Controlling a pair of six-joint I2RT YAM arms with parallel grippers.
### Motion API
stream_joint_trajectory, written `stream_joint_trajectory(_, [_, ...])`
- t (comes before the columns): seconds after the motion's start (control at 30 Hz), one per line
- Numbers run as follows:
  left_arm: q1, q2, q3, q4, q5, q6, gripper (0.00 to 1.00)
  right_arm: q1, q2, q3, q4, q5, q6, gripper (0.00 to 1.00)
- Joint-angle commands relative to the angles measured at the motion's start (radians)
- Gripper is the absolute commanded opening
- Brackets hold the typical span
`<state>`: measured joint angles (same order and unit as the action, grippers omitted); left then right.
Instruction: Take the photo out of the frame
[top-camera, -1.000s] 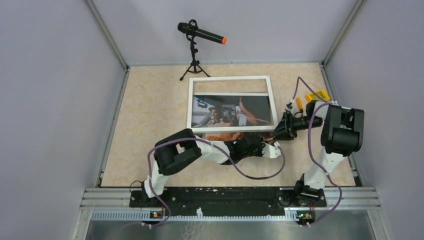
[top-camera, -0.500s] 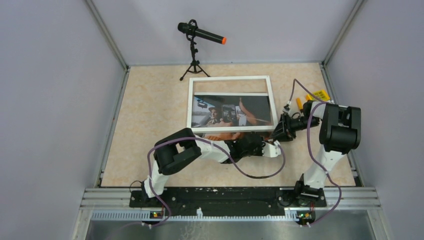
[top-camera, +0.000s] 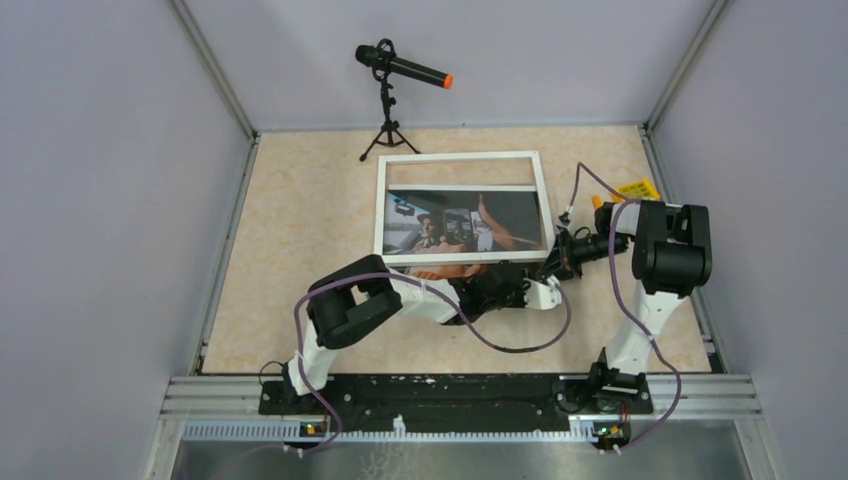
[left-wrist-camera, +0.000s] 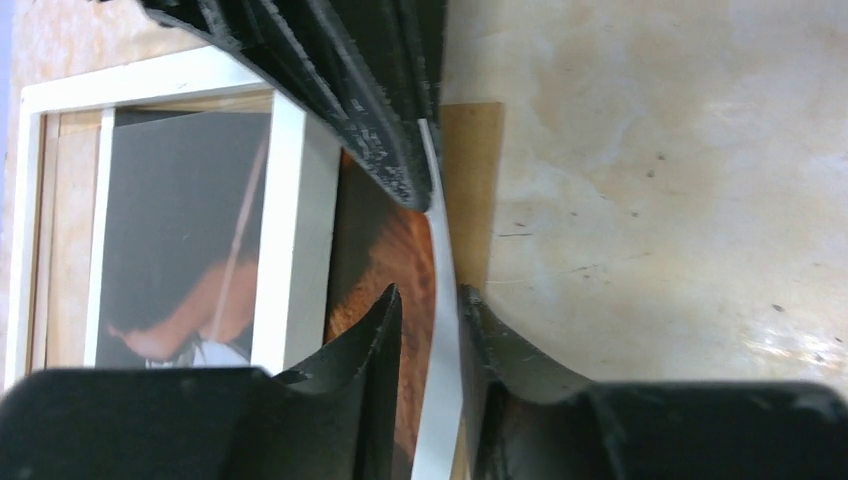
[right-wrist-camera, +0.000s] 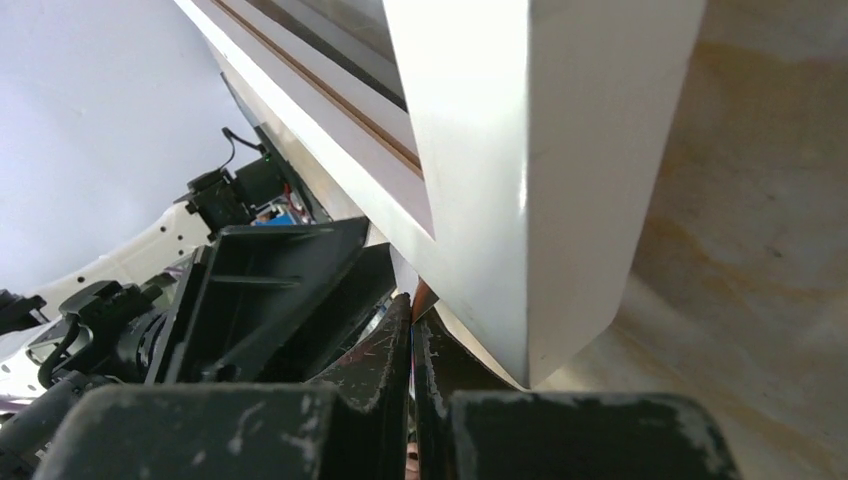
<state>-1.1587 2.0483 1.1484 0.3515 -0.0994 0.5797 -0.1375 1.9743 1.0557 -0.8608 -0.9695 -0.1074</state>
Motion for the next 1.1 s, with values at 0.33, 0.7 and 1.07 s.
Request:
stream_joint_trajectory(0.33, [0.014,-0.001,0.028,0.027,-0.014,-0.017,0.49,-0.039,-0.047,0.032,-0.080,-0.178,-0.064,0.00])
stream_joint_trajectory(0.7, [0.013,0.012,0.039,0.048,-0.046,-0.009,0.49,-0.054,-0.056,0.022,-0.103,-0.204,-0.097,0.00])
stream_joint_trajectory(1.07, [0.027,-0.098,-0.121,0.019,-0.152,0.029,0.34,-0.072,-0.072,0.015,-0.131,-0.191,-0.130,0.00])
